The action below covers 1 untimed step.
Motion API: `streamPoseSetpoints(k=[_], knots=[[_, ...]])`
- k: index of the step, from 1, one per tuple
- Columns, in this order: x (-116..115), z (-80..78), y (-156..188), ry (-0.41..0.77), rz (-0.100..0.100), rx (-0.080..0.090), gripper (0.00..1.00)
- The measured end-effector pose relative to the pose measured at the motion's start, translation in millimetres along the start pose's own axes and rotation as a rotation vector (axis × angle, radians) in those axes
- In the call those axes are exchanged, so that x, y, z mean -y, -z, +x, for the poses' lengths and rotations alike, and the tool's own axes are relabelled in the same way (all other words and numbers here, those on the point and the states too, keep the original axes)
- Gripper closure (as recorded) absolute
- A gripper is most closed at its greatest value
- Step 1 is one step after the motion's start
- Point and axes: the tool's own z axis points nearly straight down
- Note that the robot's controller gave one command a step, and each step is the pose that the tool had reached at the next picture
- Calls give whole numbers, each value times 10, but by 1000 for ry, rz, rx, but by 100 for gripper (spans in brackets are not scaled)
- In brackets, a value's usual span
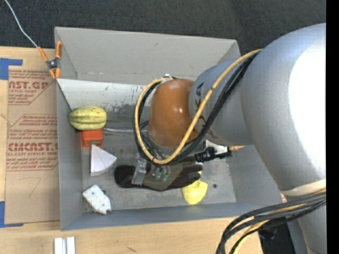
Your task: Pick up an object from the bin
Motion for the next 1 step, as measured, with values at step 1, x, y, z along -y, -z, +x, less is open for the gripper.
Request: streamPoseSetpoints(k=[1], knots=[[2,0,-1,-1,0,0,100]])
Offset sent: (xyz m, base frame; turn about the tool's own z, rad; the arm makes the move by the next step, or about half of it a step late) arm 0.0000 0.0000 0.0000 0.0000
